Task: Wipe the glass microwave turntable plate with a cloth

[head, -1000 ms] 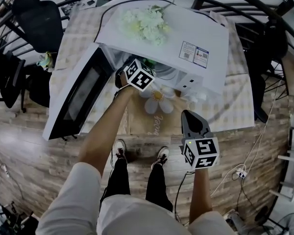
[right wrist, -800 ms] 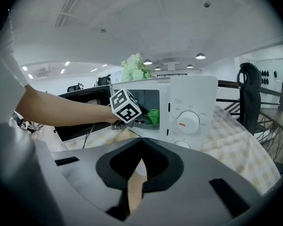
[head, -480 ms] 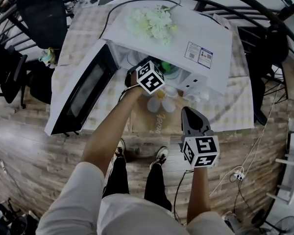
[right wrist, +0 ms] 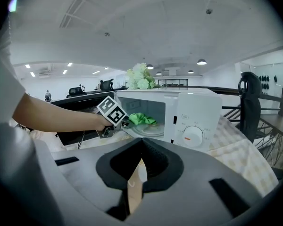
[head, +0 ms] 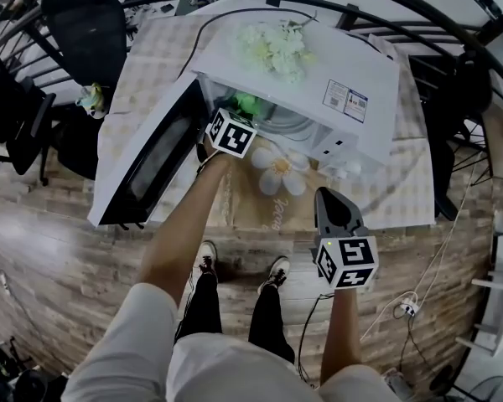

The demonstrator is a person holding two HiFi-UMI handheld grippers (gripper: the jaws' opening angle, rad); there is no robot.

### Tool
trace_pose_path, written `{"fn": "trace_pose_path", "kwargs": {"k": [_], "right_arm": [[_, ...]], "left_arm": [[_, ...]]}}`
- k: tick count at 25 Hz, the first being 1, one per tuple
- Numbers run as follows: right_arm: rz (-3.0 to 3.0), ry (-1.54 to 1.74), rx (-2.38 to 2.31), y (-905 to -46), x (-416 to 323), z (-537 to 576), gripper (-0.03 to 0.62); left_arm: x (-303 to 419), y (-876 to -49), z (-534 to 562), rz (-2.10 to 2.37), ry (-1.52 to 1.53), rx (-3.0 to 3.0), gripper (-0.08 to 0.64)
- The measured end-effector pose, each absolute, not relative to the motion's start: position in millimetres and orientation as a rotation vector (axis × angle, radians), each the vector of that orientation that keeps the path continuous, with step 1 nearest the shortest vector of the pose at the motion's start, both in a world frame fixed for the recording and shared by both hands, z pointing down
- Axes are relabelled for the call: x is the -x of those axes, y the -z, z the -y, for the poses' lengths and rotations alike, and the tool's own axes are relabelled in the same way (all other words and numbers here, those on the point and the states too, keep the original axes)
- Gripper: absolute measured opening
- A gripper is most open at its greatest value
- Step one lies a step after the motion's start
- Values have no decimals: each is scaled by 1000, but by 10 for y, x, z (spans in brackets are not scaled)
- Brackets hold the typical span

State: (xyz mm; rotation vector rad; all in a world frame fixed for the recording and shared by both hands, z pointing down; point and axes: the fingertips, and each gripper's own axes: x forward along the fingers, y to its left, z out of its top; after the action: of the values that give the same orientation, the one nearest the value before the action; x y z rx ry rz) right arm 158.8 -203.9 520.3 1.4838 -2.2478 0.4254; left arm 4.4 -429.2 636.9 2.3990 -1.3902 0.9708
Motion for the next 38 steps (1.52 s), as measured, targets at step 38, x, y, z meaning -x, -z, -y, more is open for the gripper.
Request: {"fn": "trace_pose_path", "kwargs": {"k": [38], "right_arm": [[2313, 155, -1588, -2759, -1527, 2248, 14]], "left_arm": [[571, -3257, 2586, 1516, -193, -2740, 123]]}}
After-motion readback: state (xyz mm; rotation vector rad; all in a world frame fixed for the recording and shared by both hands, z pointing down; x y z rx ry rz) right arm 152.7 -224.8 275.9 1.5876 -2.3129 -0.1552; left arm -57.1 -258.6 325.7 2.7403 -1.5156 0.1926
